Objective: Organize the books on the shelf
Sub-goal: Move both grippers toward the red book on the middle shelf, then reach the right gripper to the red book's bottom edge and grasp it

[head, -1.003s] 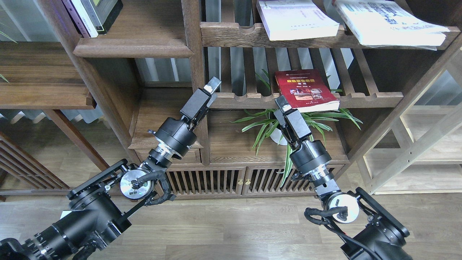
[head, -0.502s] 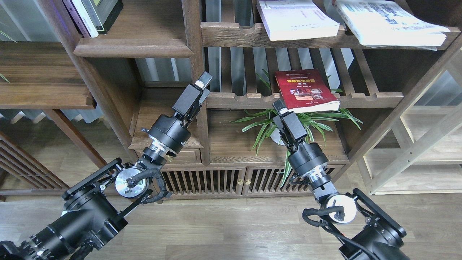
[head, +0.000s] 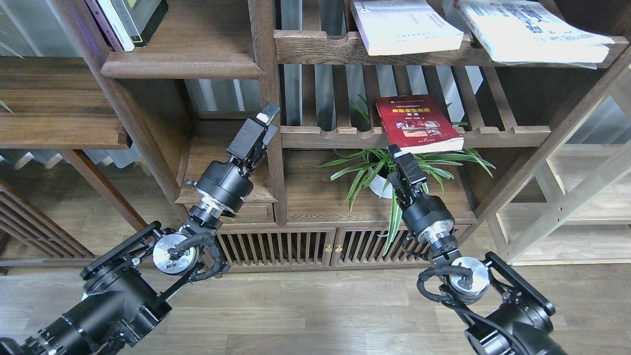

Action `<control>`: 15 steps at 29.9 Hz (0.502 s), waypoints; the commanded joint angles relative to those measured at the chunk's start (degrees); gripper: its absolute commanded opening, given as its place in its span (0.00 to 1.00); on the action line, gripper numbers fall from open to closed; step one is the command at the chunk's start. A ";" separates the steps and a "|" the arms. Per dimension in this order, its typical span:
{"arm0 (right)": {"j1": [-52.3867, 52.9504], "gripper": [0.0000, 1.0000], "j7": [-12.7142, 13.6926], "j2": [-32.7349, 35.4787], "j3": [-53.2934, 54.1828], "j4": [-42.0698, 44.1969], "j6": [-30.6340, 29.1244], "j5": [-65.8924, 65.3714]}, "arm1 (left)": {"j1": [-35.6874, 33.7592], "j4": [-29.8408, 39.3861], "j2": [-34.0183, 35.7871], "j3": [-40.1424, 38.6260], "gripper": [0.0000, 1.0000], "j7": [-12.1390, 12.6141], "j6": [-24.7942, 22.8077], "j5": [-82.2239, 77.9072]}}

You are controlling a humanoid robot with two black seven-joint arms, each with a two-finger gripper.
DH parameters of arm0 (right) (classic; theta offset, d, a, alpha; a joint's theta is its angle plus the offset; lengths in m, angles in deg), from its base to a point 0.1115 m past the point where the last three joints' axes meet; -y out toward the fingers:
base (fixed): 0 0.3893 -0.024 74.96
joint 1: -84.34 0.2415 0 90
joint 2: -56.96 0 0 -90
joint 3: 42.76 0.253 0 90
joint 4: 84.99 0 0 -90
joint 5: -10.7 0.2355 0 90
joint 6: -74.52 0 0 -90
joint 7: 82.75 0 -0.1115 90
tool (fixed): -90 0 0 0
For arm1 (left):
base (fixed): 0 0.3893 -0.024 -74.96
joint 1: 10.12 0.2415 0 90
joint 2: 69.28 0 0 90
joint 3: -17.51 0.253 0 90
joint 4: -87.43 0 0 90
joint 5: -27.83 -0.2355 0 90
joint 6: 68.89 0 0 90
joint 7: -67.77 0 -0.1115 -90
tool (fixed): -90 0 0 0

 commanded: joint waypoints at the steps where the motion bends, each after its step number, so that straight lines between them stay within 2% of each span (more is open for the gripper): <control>1: 0.94 1.00 0.02 -0.01 0.11 1.77 -0.02 0.79 | 1.65 -0.01 0.10 -2.10 0.99 0.00 0.00 0.03; 7: 3.84 1.00 0.02 -0.62 2.48 4.14 -0.02 0.96 | 3.41 0.08 1.68 -5.09 0.99 0.18 0.00 0.11; 15: 6.04 1.00 0.11 -0.27 2.57 7.48 -0.02 1.05 | 3.94 0.25 2.91 -4.12 0.99 1.05 0.00 0.11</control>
